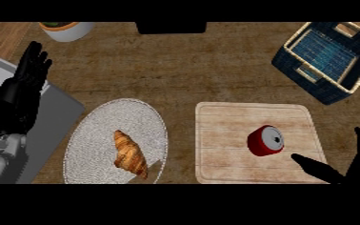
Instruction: Pick the can from the cutting board and place it in the basket
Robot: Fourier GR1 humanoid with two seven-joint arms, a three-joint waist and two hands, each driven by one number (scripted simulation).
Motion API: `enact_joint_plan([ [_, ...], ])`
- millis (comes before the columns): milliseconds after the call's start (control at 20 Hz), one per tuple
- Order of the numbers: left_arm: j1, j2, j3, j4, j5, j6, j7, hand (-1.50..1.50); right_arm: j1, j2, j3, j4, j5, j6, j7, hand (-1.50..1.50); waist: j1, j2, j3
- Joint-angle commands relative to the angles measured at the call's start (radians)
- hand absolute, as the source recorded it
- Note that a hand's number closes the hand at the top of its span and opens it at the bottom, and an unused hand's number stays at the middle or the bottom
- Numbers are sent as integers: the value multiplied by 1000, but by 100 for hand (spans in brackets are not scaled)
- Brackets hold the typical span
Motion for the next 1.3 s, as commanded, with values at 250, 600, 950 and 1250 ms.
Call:
enact_joint_plan([
  [250, 52, -47, -41, 62, -14, -1, 4, 0, 16, -54, 104, -426, 48, 382, 521, -150, 12, 1, -5],
  [600, 8, -93, -53, 111, -40, -2, -6, 0, -42, 25, 147, -644, 220, 459, 713, -150, 23, 5, 2],
  [950, 1, -81, 11, 178, -17, -63, -42, 0, -10, 172, 221, -573, 347, 432, 631, -150, 23, 6, 4],
  [1250, -44, -111, -13, 142, -57, -37, 21, 0, -22, 287, 273, -489, 478, 405, 547, -150, 24, 3, 6],
])
